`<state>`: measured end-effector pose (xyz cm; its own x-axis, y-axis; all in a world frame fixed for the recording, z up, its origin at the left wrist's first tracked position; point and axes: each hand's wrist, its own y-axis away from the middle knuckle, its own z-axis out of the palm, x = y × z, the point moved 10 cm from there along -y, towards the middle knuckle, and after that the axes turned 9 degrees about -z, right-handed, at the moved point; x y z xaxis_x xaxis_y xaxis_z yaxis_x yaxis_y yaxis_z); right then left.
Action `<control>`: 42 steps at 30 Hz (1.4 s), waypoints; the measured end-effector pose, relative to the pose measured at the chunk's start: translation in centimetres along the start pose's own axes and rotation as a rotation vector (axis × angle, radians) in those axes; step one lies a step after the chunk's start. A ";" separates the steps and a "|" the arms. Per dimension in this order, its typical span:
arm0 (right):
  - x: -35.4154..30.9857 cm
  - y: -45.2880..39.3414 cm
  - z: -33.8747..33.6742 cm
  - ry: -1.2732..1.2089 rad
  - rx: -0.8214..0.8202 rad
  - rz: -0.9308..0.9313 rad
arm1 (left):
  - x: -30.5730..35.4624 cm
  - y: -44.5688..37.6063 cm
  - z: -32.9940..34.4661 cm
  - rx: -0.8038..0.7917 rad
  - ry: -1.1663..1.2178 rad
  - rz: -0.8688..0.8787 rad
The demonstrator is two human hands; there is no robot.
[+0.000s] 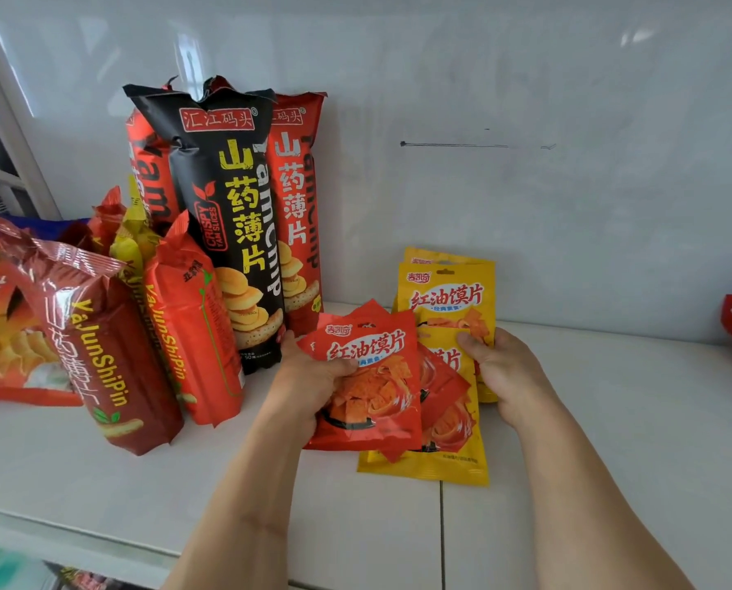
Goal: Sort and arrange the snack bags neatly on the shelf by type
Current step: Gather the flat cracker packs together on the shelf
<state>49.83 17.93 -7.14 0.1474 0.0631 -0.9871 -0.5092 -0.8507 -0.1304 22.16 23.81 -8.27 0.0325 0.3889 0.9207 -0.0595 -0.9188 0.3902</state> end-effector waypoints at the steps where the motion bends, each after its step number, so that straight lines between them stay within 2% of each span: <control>1: -0.3 0.0 -0.3 0.029 0.004 -0.018 | 0.1 -0.1 0.1 -0.024 0.075 0.000; 5: -1.2 -0.1 -2.0 0.126 0.060 -0.075 | -0.1 -0.1 1.7 -0.166 0.315 -0.056; 8: -1.4 0.1 -3.5 0.191 0.093 -0.087 | -0.2 0.2 3.2 -0.250 0.364 -0.095; 15: -1.8 0.7 -9.5 0.231 0.207 -0.058 | 2.5 1.8 7.4 -0.385 0.314 0.040; 22: -2.8 0.5 -17.8 0.271 0.305 -0.069 | 3.1 3.8 15.8 -0.379 0.191 0.107; 26: -2.2 -0.4 -22.6 0.281 0.297 -0.031 | 2.2 4.8 20.7 -0.376 0.166 0.103; 33: 0.7 -3.9 -26.7 0.258 0.187 0.017 | -0.4 5.7 27.6 -0.302 0.237 0.067; 39: 0.9 -4.2 -29.2 0.626 0.226 0.021 | -1.6 5.3 28.8 -0.067 0.097 0.094; 42: -0.8 -3.4 -28.9 0.813 0.205 -0.104 | -0.4 5.6 28.0 0.065 -0.058 0.161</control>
<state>75.96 5.62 -3.18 0.7263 -0.3265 -0.6048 -0.5918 -0.7446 -0.3087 49.70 16.62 -6.68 0.0856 0.2341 0.9684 -0.0035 -0.9719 0.2352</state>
